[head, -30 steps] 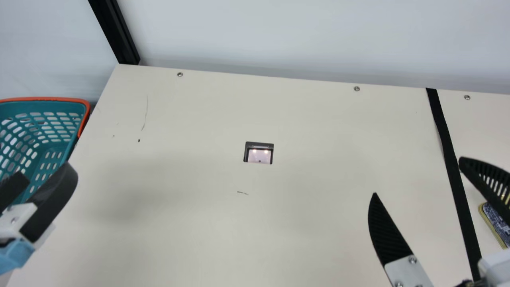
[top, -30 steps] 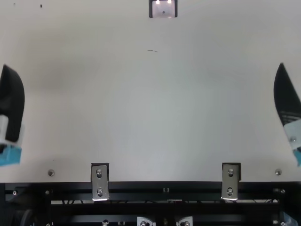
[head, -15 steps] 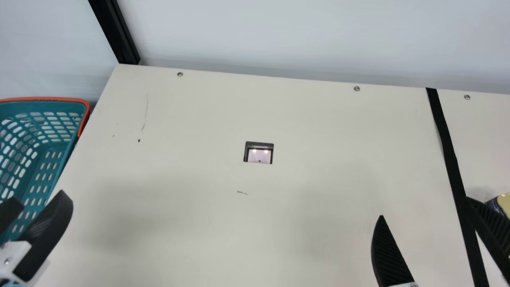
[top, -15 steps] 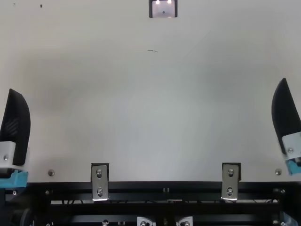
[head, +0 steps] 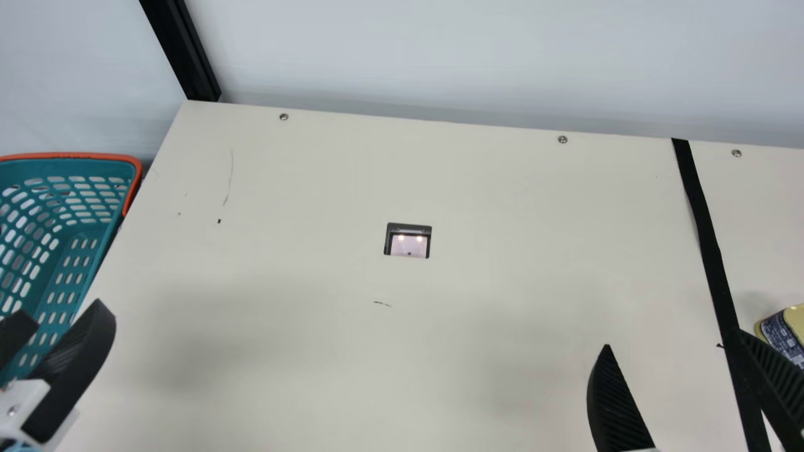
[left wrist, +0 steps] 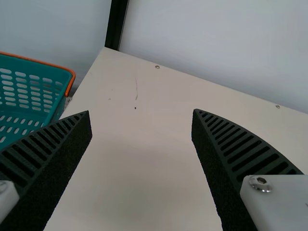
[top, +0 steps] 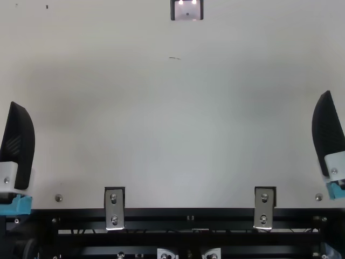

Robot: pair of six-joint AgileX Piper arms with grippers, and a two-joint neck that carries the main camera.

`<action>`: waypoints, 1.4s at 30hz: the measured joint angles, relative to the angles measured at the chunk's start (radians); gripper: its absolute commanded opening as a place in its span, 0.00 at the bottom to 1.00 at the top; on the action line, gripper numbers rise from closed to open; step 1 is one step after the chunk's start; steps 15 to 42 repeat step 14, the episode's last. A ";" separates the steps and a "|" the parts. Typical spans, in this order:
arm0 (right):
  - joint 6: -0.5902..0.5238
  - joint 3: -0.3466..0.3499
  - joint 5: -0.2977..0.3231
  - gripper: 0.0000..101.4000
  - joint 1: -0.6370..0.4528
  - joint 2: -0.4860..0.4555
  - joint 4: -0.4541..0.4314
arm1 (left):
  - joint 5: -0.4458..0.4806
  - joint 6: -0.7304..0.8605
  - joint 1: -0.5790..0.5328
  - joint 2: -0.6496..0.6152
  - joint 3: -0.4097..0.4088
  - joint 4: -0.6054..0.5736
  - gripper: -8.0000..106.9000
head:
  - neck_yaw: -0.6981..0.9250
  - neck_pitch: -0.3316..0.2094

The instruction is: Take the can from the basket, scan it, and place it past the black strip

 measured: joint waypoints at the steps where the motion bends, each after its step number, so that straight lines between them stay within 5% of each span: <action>1: 0.000 0.000 0.000 1.00 0.000 0.000 0.000 | 0.000 0.000 0.000 0.000 0.000 0.000 0.85 | 0.000 0.000; 42: 0.000 0.000 0.000 1.00 0.000 0.000 0.000 | 0.000 0.000 0.000 0.000 0.000 0.000 0.85 | 0.000 0.000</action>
